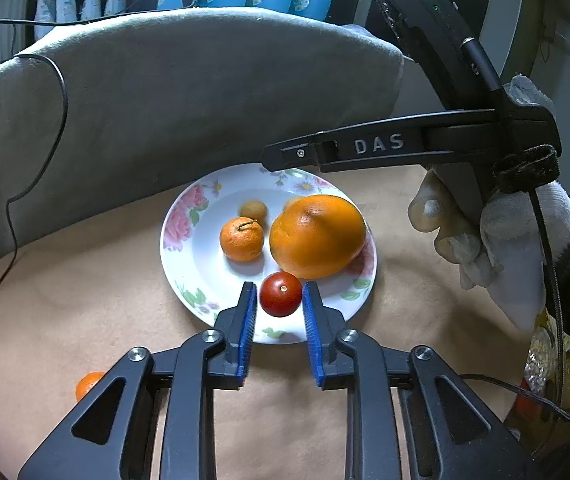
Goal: Organize fruits
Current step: 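Lower the kiwi onto the plate with the right gripper while the left releases the tomato there, then withdraw the right tool to the dark plum while the left tool moves to the red tomato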
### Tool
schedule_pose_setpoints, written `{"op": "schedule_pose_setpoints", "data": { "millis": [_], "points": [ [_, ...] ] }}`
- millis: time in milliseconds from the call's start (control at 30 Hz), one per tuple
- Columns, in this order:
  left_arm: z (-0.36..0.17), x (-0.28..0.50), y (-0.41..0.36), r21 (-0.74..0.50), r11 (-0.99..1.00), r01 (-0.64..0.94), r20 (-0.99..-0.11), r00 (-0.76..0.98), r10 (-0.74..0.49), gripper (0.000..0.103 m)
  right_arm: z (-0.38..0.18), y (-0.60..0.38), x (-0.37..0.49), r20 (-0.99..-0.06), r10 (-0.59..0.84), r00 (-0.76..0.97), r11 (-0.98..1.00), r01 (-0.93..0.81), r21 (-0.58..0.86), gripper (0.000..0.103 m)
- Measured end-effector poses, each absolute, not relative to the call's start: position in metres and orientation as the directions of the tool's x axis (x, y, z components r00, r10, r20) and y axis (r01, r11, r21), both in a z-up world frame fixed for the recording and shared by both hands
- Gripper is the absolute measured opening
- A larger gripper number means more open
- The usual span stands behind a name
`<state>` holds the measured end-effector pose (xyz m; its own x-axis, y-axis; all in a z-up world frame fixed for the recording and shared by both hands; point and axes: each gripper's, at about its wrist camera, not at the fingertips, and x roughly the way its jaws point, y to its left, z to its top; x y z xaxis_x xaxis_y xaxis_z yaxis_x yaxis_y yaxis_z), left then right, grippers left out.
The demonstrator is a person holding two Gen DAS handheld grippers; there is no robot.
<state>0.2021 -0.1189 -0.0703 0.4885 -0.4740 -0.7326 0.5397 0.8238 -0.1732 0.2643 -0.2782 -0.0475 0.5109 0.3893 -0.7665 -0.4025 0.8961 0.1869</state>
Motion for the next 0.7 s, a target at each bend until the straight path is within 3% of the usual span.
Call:
{"op": "schedule_pose_setpoints", "data": {
  "millis": [33,67,100,167,267,333,700],
  "points": [
    [-0.07,0.202,-0.118,-0.175,0.824,0.539,-0.731,0.49,-0.475,0.032,-0.046,-0.279,0.263,-0.762,0.385,0.521,0.899,-0.399,0.181,0.067],
    [-0.07,0.202,-0.118,-0.176,0.825,0.538,-0.73,0.491,-0.476,0.036,-0.045,-0.279,0.262,-0.757,0.38,0.531,0.901,-0.396,0.175,0.072],
    [-0.069,0.201,-0.118,-0.176,0.825,0.537,-0.73,0.491,-0.476,0.039,-0.044,-0.279,0.261,-0.755,0.379,0.535,0.902,-0.396,0.172,0.072],
    [-0.068,0.2,-0.117,-0.177,0.827,0.534,-0.724,0.498,-0.477,0.058,-0.044,-0.279,0.261,-0.756,0.379,0.534,0.902,-0.397,0.172,0.073],
    [-0.066,0.198,-0.117,-0.173,0.821,0.544,-0.717,0.502,-0.484,0.061,-0.043,-0.278,0.259,-0.751,0.386,0.536,0.899,-0.402,0.175,0.086],
    [-0.065,0.196,-0.118,-0.159,0.823,0.545,-0.718,0.509,-0.475,0.067,-0.041,-0.275,0.257,-0.748,0.385,0.54,0.897,-0.409,0.166,0.089],
    [-0.059,0.183,-0.1,-0.113,0.839,0.532,-0.721,0.537,-0.438,0.067,-0.028,-0.256,0.239,-0.73,0.412,0.544,0.869,-0.476,0.136,0.089]
  ]
}}
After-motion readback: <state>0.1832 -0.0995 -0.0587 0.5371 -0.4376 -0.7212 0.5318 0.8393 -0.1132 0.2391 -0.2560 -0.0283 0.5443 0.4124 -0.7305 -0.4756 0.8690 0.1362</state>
